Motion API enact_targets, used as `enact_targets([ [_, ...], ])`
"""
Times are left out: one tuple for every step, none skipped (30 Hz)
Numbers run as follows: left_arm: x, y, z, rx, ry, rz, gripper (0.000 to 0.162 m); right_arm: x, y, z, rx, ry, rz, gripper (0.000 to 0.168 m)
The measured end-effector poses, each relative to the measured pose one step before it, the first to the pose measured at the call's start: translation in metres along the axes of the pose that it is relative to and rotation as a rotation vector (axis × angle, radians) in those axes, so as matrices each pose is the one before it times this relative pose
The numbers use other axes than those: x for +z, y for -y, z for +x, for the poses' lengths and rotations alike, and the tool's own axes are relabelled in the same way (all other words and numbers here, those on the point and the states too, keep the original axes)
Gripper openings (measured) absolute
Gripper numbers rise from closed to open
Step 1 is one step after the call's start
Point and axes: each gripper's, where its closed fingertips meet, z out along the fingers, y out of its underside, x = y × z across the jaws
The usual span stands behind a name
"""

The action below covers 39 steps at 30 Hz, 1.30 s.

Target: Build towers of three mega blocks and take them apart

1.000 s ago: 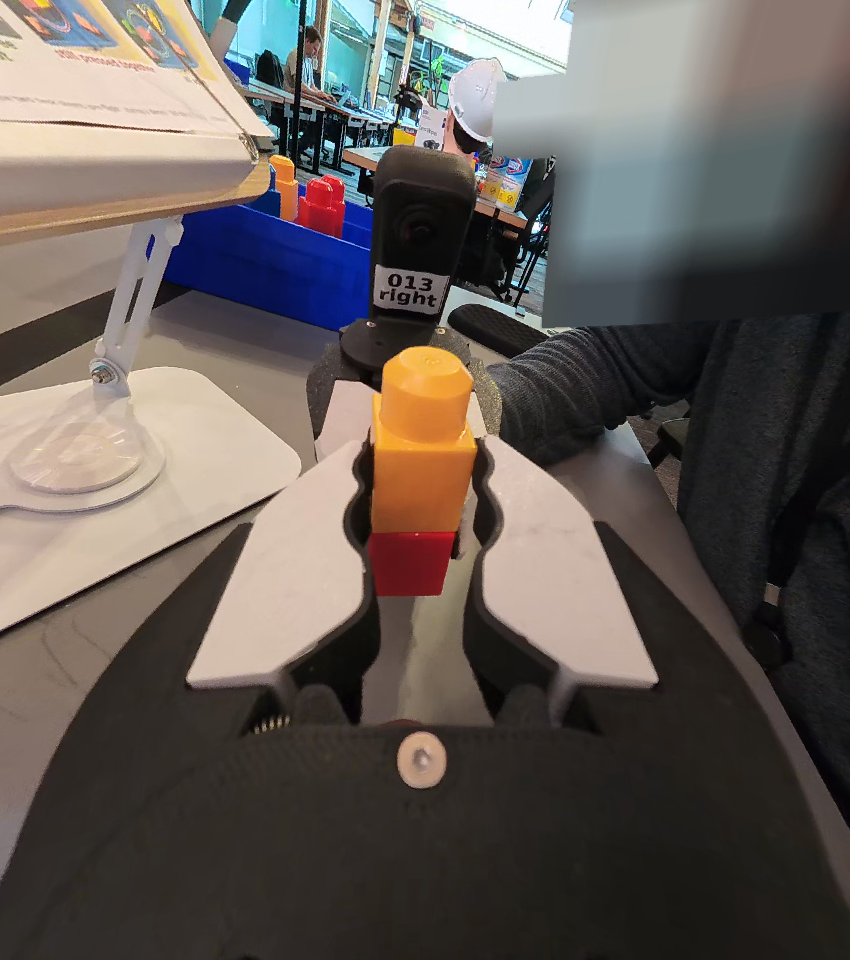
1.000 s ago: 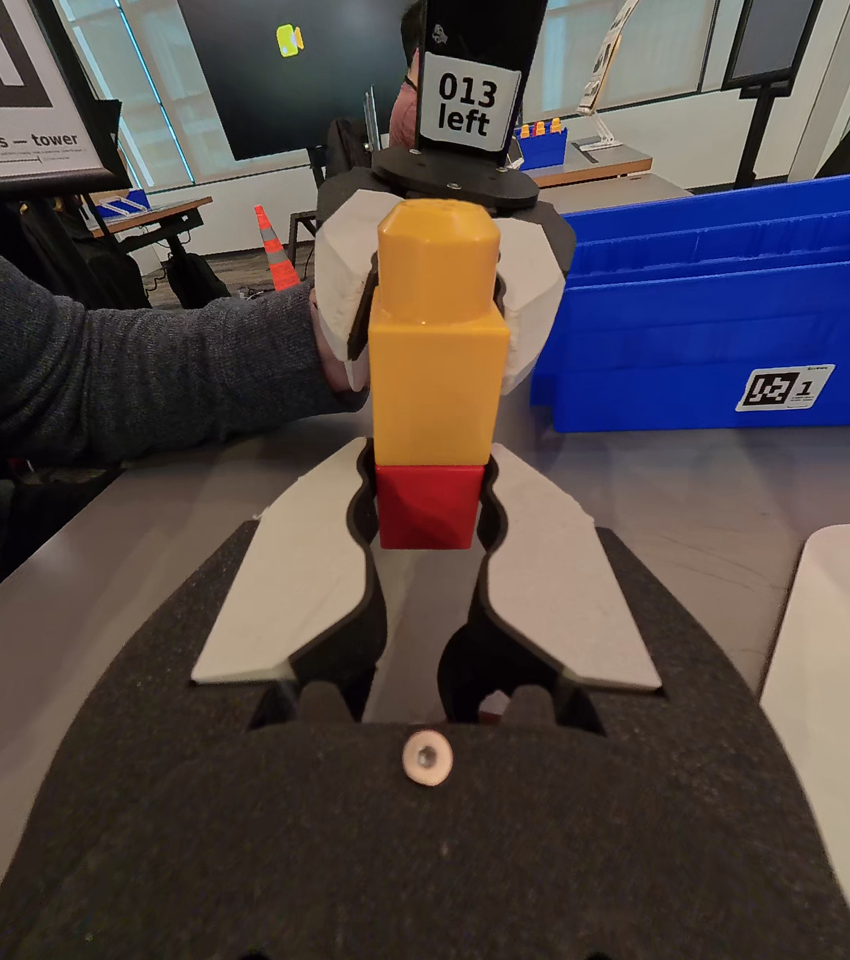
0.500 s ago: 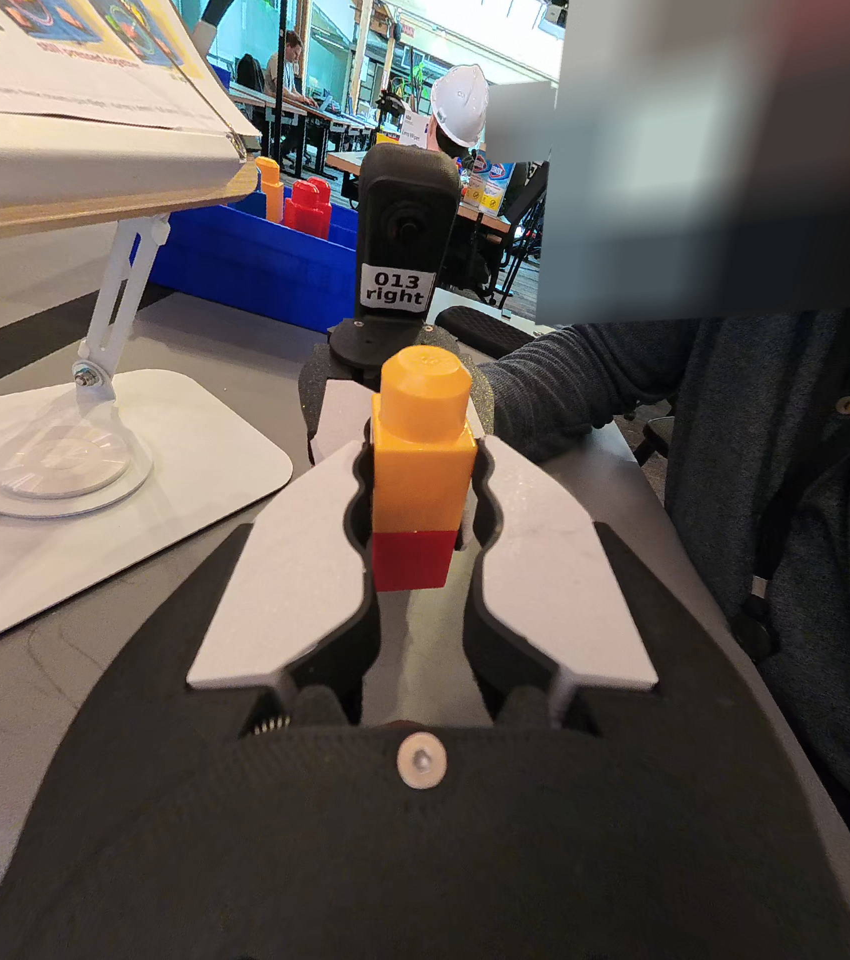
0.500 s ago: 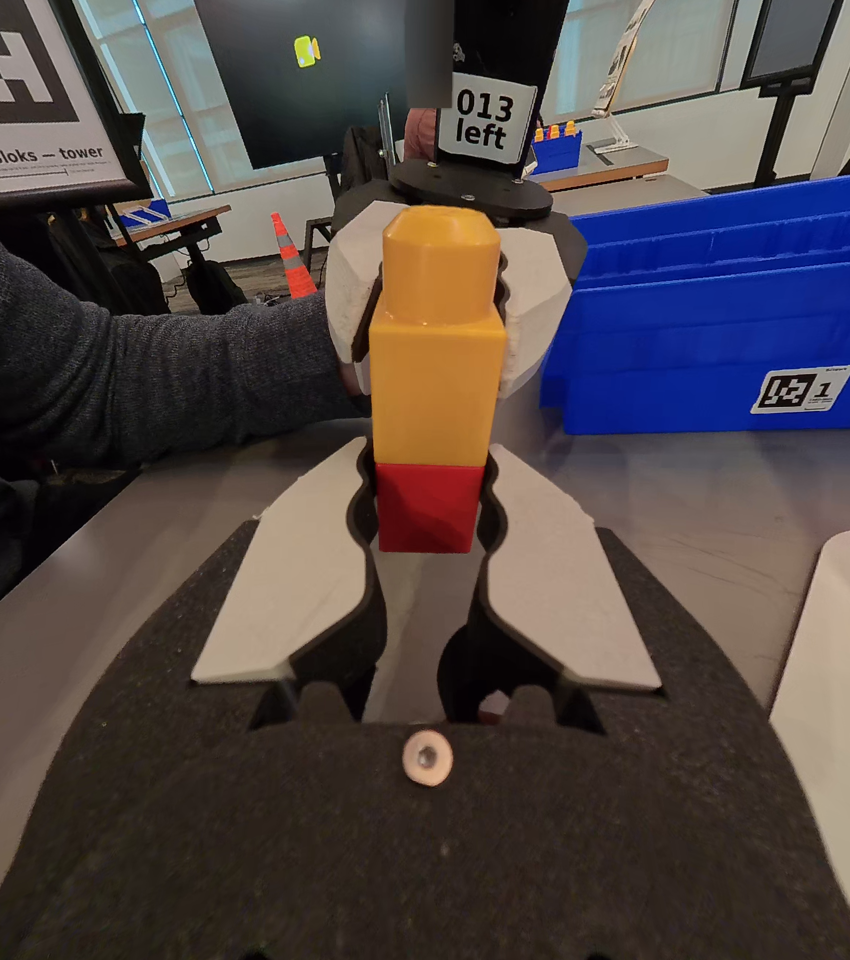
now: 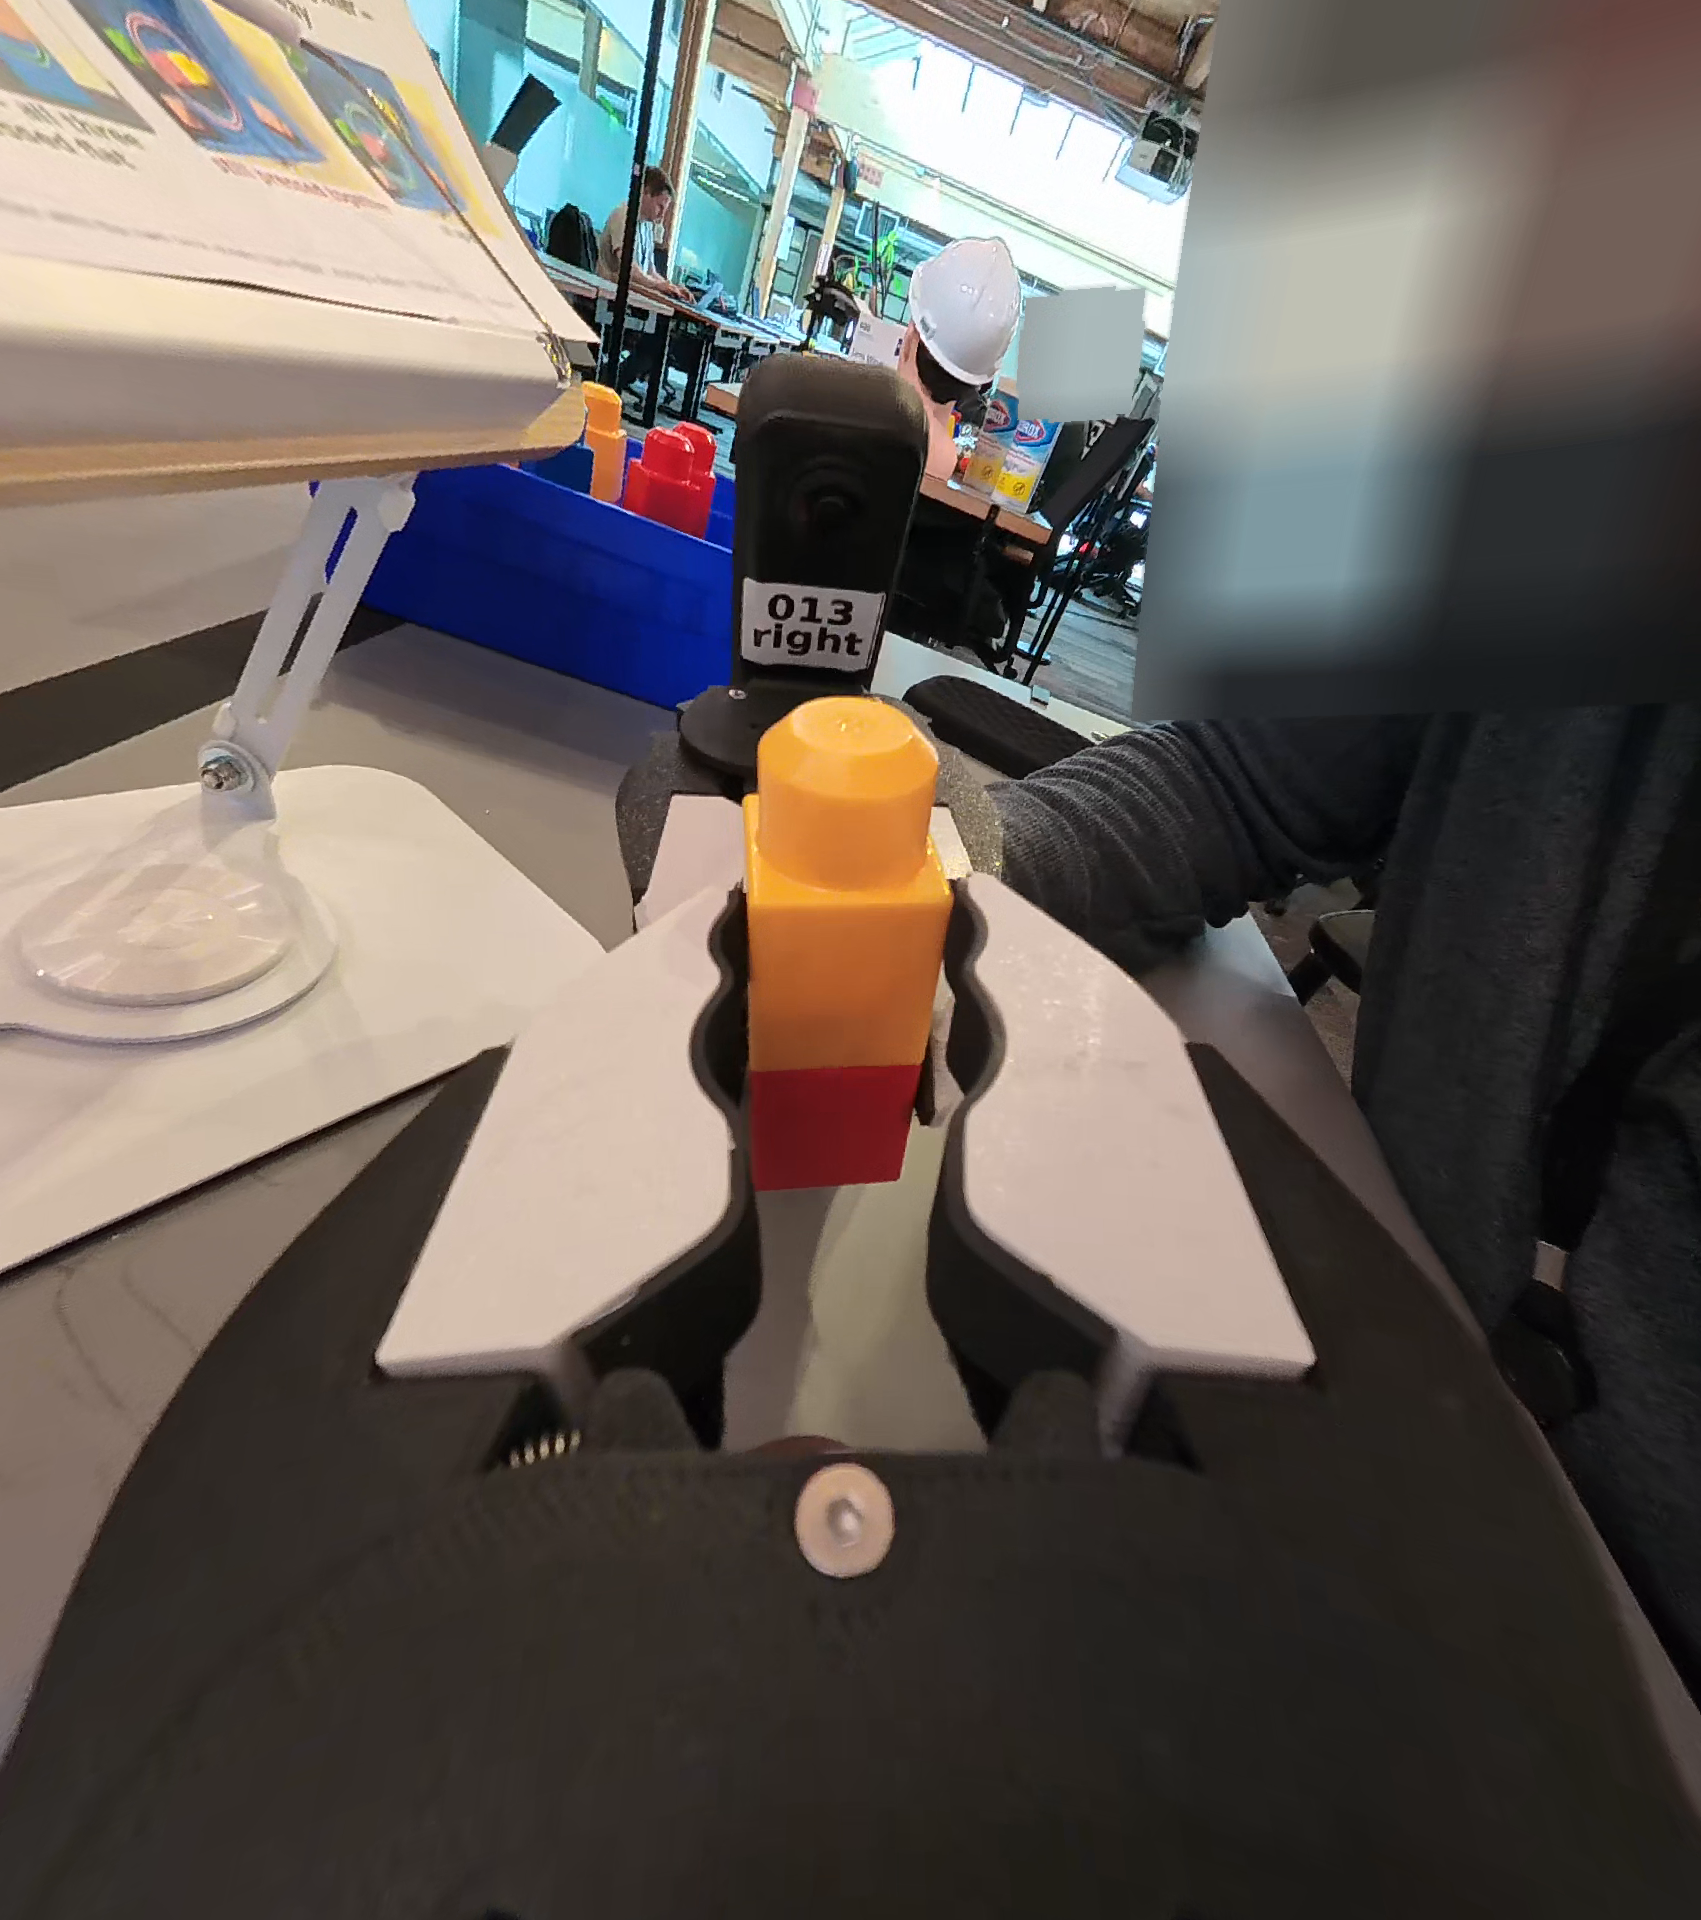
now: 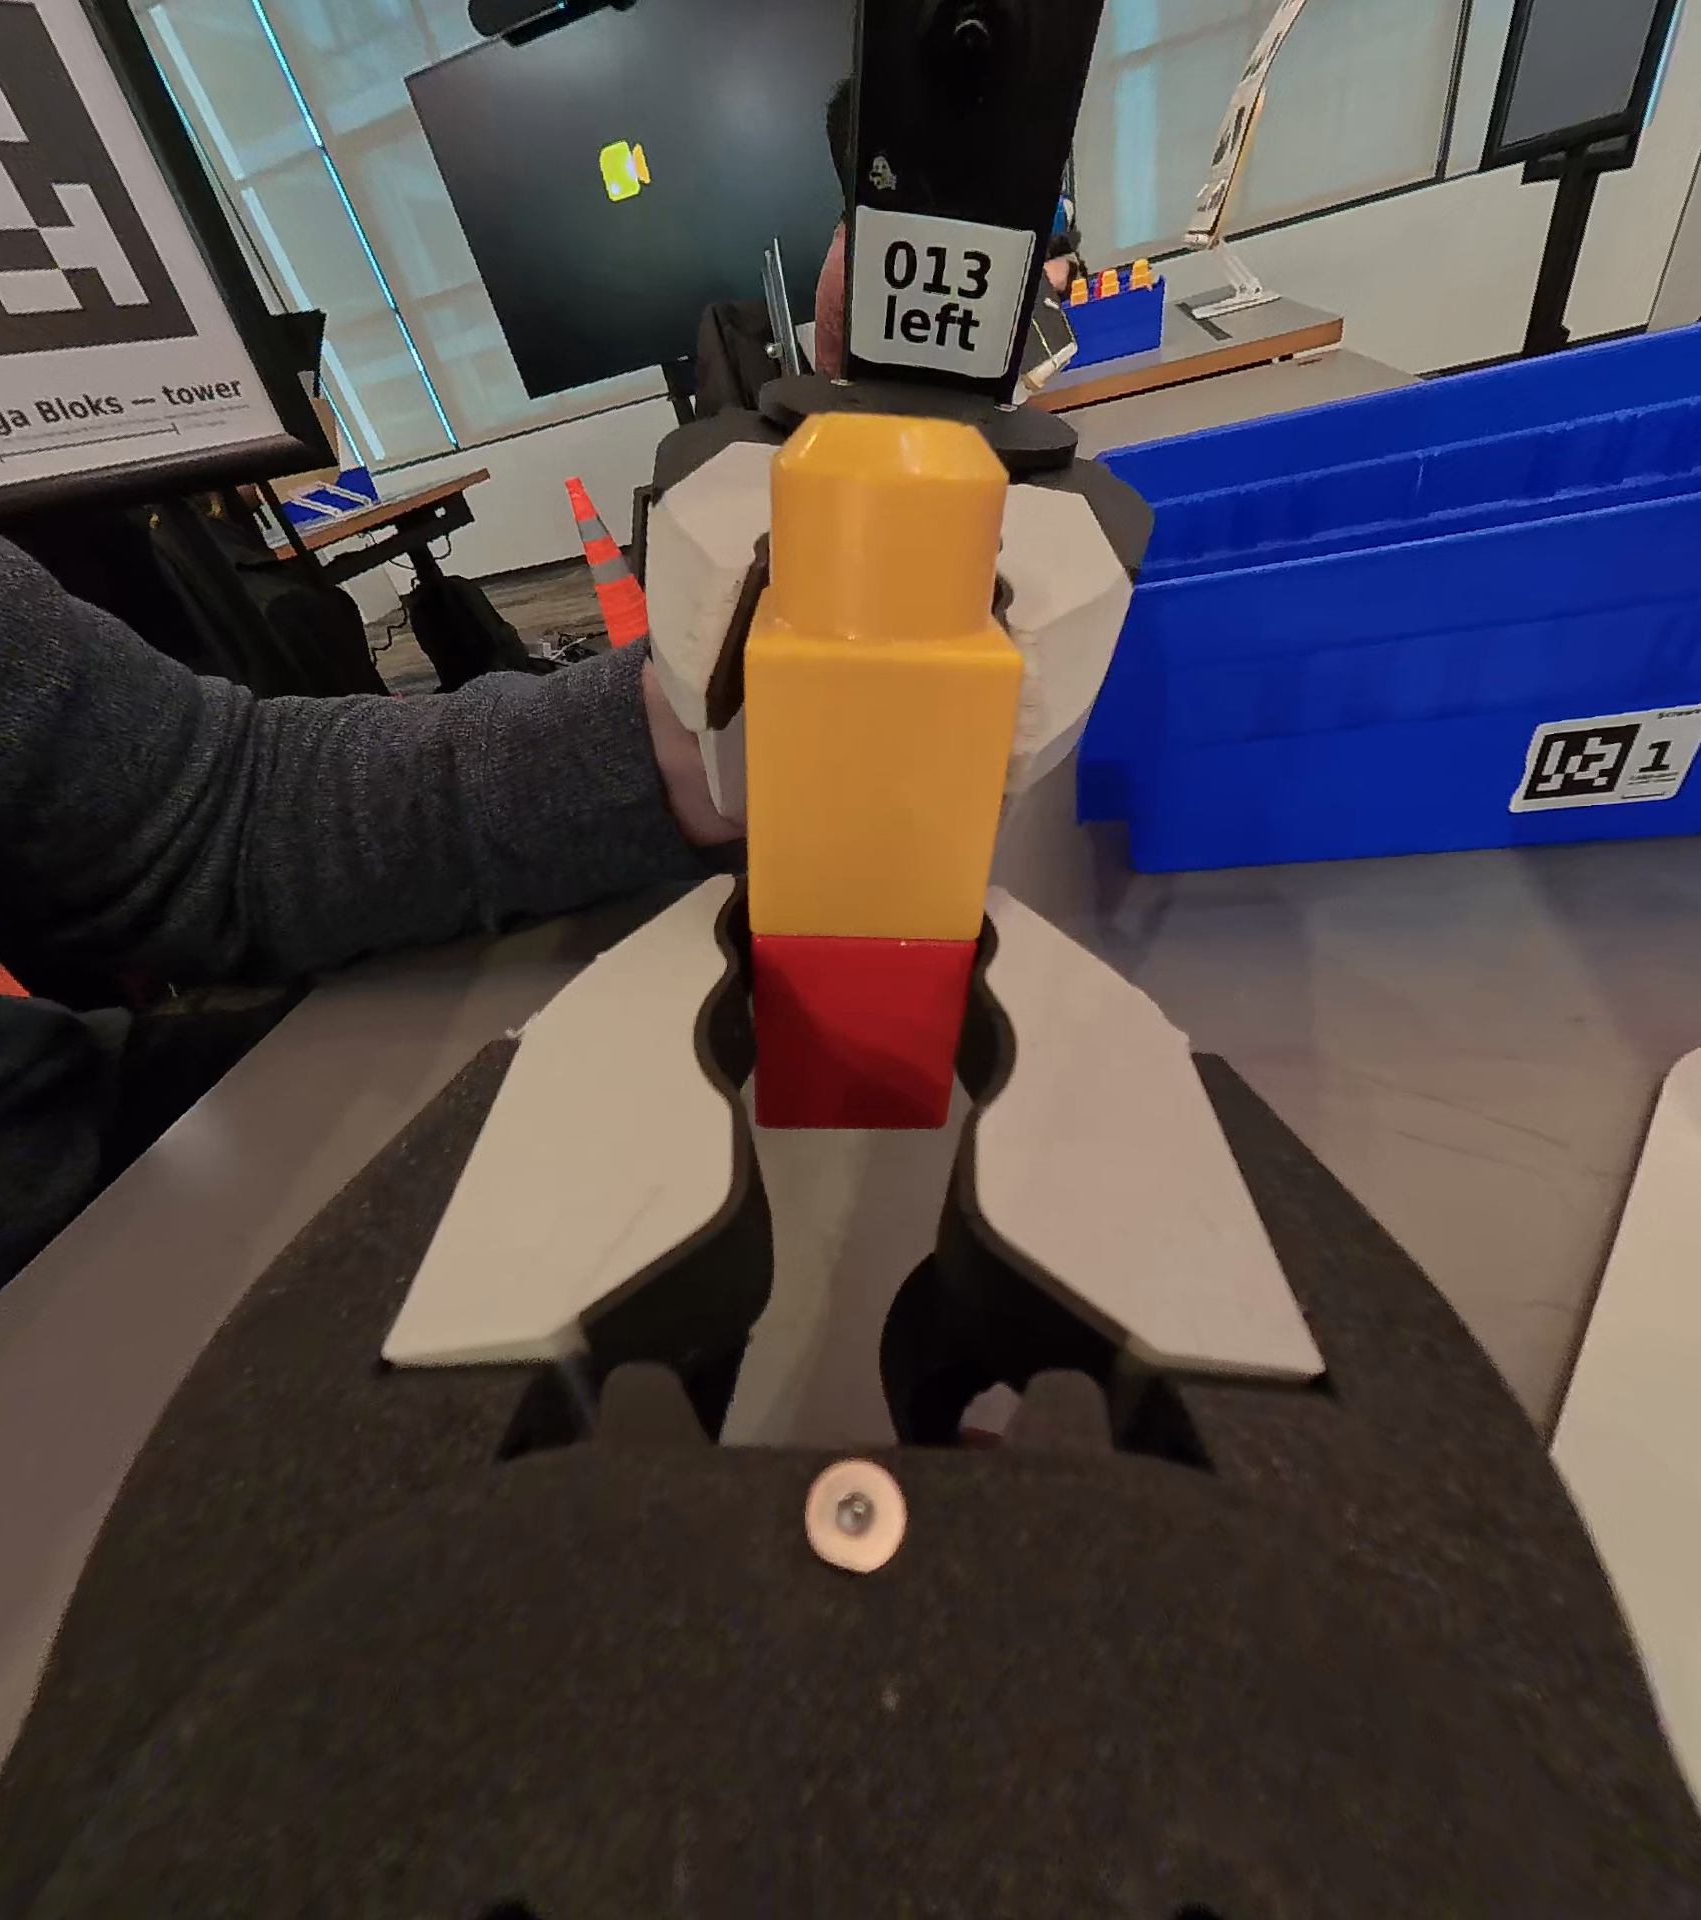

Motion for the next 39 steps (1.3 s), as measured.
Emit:
enact_targets([
  [-0.00023,-0.00036,0.00018,-0.0022,-0.0021,-0.0017,0.036,0.00009,-0.00020,-0.00015,-0.0005,0.0007,-0.0015,0.035],
  [0.00012,-0.00024,0.00018,0.0027,0.0001,-0.0017,0.036,-0.00004,-0.00007,-0.00013,-0.0019,-0.0011,-0.0006,0.035],
  [0.00042,0.00004,-0.00010,0.0060,0.0036,0.0006,0.036,-0.00036,0.00024,0.00007,0.0008,-0.0003,0.0020,0.035],
  [0.00030,0.00033,-0.00018,0.0025,0.0024,0.0025,0.036,-0.00042,0.00047,0.00022,0.0028,0.0006,0.0041,0.035],
  [0.00024,0.00015,-0.00033,-0.0019,-0.0001,0.0023,0.036,-0.00034,0.00021,0.00025,0.0020,-0.0006,0.0022,0.035],
  [0.00006,-0.00009,-0.00022,-0.0015,-0.0025,0.0026,0.036,-0.00002,-0.00004,0.00021,-0.0004,-0.0015,-0.0003,0.035],
  [-0.00024,-0.00016,0.00004,-0.0018,-0.0035,0.0024,0.036,0.00008,-0.00025,-0.00011,-0.0006,-0.0003,-0.0017,0.035],
  [-0.00026,-0.00027,-0.00013,-0.0010,-0.0007,0.0005,0.036,0.00024,-0.00025,0.00003,0.0001,-0.0002,-0.0022,0.035],
  [-0.00013,0.00005,0.00013,-0.0026,-0.0009,-0.0001,0.036,0.00022,-0.00019,-0.00001,-0.0019,-0.0011,-0.0012,0.035],
  [0.00005,0.00023,0.00035,-0.0042,-0.0019,-0.0013,0.036,0.00011,0.00004,-0.00027,-0.0021,0.0001,0.0001,0.035],
  [-0.00010,0.00050,0.00032,-0.0069,-0.0018,-0.0014,0.036,-0.00003,0.00029,-0.00017,-0.0001,0.0014,0.0024,0.035],
  [-0.00006,0.00081,-0.00004,-0.0052,0.0000,0.0019,0.036,-0.00029,0.00048,-0.00002,0.0020,0.0014,0.0044,0.035],
  [0.00022,0.00077,0.00034,-0.0016,-0.0011,0.0071,0.036,-0.00036,0.00062,-0.00018,0.0007,0.0024,0.0049,0.035],
  [0.00032,0.00039,0.00041,0.0059,0.0015,0.0068,0.036,-0.00052,0.00054,-0.00030,-0.0018,0.0009,0.0052,0.035],
  [0.00009,0.00013,0.00039,0.0114,0.0066,0.0001,0.036,-0.00026,0.00051,-0.00017,-0.0037,-0.0015,0.0045,0.036],
  [0.00016,-0.00048,0.00053,0.0077,0.0058,-0.0114,0.036,0.00026,-0.00030,-0.00052,-0.0040,0.0009,-0.0022,0.036],
  [0.00008,-0.00090,0.00088,0.0093,0.0048,-0.0166,0.036,0.00056,-0.00062,-0.00080,-0.0018,0.0050,-0.0048,0.036],
  [-0.00051,-0.00050,0.00054,0.0140,0.0076,-0.0124,0.035,0.00021,-0.00007,-0.00048,0.0007,0.0049,-0.0011,0.036],
  [-0.00009,-0.00092,-0.00017,0.0082,0.0091,-0.0094,0.035,-0.00049,0.00112,-0.00011,0.0019,0.0018,0.0088,0.038],
  [0.00081,-0.00265,-0.00070,0.0005,0.0067,-0.0142,0.035,-0.00122,0.00181,-0.00001,0.0036,0.0032,0.0155,0.039],
  [0.00164,-0.00376,-0.00135,-0.0039,0.0068,-0.0173,0.035,-0.00113,0.00170,0.00028,0.0077,0.0040,0.0131,0.041],
  [0.00228,-0.00320,-0.00008,-0.0060,-0.0030,-0.0089,0.035,-0.00083,0.00089,0.00060,0.0088,0.0029,0.0075,0.040],
  [0.00269,-0.00277,0.00156,-0.0070,-0.0134,-0.0072,0.036,-0.00047,0.00034,0.00025,0.0045,0.0008,0.0023,0.040],
  [0.00078,0.00071,0.00023,0.0011,-0.0002,0.0084,0.036,0.00020,-0.00022,-0.00070,-0.0031,0.0033,-0.0016,0.038],
  [0.00008,-0.00023,-0.00070,-0.0007,0.0036,-0.0036,0.035,0.00063,-0.00102,-0.00066,-0.0074,-0.0006,-0.0074,0.036],
  [0.00006,-0.00041,-0.00010,0.0016,0.0000,-0.0044,0.035,0.00112,-0.00144,-0.00018,-0.0070,-0.0052,-0.0116,0.036],
  [0.00026,-0.00038,0.00031,0.0027,-0.0006,-0.0015,0.035,0.00098,-0.00133,-0.00023,-0.0082,-0.0050,-0.0107,0.036],
  [0.00009,-0.00021,0.00051,-0.0036,-0.0043,0.0008,0.035,0.00060,-0.00071,-0.00049,-0.0068,-0.0025,-0.0062,0.036],
  [-0.00049,-0.00032,0.00043,-0.0079,-0.0056,-0.0008,0.036,0.00013,-0.00011,-0.00024,-0.0002,0.0020,-0.0009,0.036],
  [-0.00106,-0.00026,-0.00010,-0.0062,-0.0010,-0.0036,0.035,-0.00037,0.00050,0.00013,0.0045,0.0026,0.0037,0.036],
  [-0.00223,0.00113,-0.00048,0.0013,0.0079,0.0007,0.035,-0.00070,0.00064,0.00031,0.0038,0.0008,0.0059,0.036],
  [-0.00480,0.00496,-0.00024,0.0084,0.0146,0.0167,0.037,-0.00069,0.00081,-0.00005,0.0019,0.0020,0.0061,0.036],
  [-0.00750,0.00660,-0.00047,0.0118,0.0227,0.0136,0.040,-0.00038,0.00021,-0.00015,0.0022,0.0030,0.0019,0.036],
  [-0.01021,0.00589,-0.00174,0.0217,0.0420,-0.0074,0.041,0.00001,-0.00010,-0.00021,0.0010,0.0026,-0.0011,0.036],
  [-0.01267,0.00514,-0.00428,0.0367,0.0680,-0.0210,0.042,0.00010,-0.00012,-0.00026,-0.0017,0.0013,-0.0014,0.036],
  [-0.01392,0.00579,-0.00469,0.0399,0.0671,-0.0176,0.042,0.00025,-0.00037,-0.00051,-0.0022,0.0023,-0.0024,0.036],
  [-0.01445,0.00372,-0.00668,0.0334,0.0677,-0.0333,0.040,0.00013,-0.00022,-0.00049,-0.0007,0.0034,-0.0024,0.036],
  [-0.01392,-0.00094,-0.01015,0.0368,0.0785,-0.0668,0.039,-0.00014,0.00013,-0.00013,0.0004,0.0015,0.0009,0.036],
  [-0.01304,-0.00303,-0.00988,0.0449,0.0635,-0.0742,0.039,-0.00035,0.00042,0.00020,0.0015,-0.0001,0.0037,0.036],
])
